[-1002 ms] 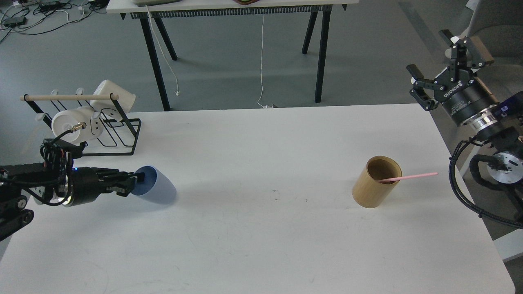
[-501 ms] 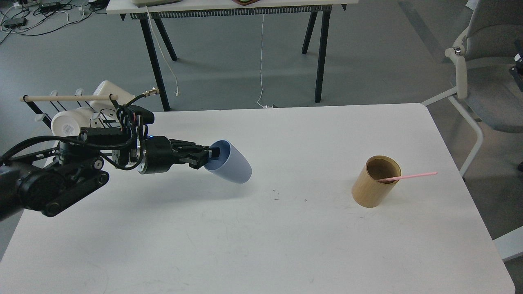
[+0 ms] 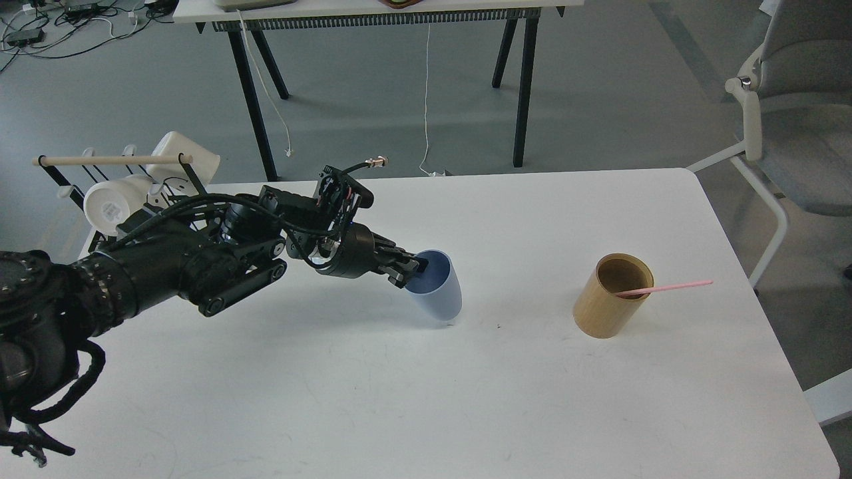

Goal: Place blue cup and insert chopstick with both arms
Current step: 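Lift and carry the blue cup toward the table center with left gripper, then set the blue cup upright on the table and release it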

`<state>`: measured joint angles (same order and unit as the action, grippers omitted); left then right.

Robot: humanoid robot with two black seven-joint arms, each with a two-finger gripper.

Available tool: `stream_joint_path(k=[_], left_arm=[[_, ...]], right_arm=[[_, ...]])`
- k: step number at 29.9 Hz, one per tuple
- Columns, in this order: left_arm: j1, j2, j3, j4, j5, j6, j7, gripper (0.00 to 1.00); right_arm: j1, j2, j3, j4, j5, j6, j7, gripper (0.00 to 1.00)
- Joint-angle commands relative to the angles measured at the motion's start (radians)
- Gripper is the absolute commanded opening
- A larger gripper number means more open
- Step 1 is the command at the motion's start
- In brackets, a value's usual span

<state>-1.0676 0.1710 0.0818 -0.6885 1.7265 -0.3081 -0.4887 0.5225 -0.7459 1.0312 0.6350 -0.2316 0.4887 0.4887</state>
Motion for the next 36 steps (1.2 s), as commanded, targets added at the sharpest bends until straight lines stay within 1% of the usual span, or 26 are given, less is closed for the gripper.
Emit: stream_joint_path(k=[1, 7, 14, 17, 20, 23, 28, 31, 36], left_arm=[[-0.005, -0.076, 0.039, 0.079, 0.073, 0.006, 0.000, 0.03], [-0.003, -0.100, 0.032, 0.098, 0.099, 0.009, 0.000, 0.04], [-0.008, -0.065, 0.027, 0.087, 0.090, 0.006, 0.000, 0.04], [-0.017, -0.035, 0.018, 0.063, 0.088, 0.000, 0.000, 0.04], [-0.031, -0.002, -0.016, -0.002, 0.088, -0.011, 0.000, 0.04], [-0.031, 0.025, -0.062, -0.060, 0.090, -0.049, 0.000, 0.04], [-0.031, 0.024, -0.073, -0.068, 0.094, -0.055, 0.000, 0.06], [-0.031, 0.018, -0.073, -0.068, 0.094, -0.055, 0.000, 0.09], [-0.023, 0.007, -0.071, -0.063, 0.100, -0.054, 0.000, 0.10]], right_arm=[[-0.001, 0.002, -0.002, 0.000, 0.000, 0.000, 0.000, 0.99], [-0.002, 0.002, -0.003, -0.001, 0.000, 0.000, 0.000, 0.99], [-0.007, 0.002, -0.005, 0.000, 0.000, 0.000, 0.000, 0.99], [-0.010, 0.003, -0.005, 0.000, 0.000, 0.000, 0.000, 0.99], [-0.010, 0.005, -0.005, 0.002, 0.000, 0.000, 0.000, 0.99], [-0.010, 0.011, -0.005, 0.000, 0.000, 0.000, 0.000, 0.99], [-0.010, 0.013, -0.007, 0.002, 0.000, 0.000, 0.000, 0.99], [-0.012, 0.013, -0.007, 0.002, 0.000, 0.000, 0.000, 0.99], [-0.012, 0.011, -0.007, 0.002, 0.000, 0.000, 0.000, 0.99]])
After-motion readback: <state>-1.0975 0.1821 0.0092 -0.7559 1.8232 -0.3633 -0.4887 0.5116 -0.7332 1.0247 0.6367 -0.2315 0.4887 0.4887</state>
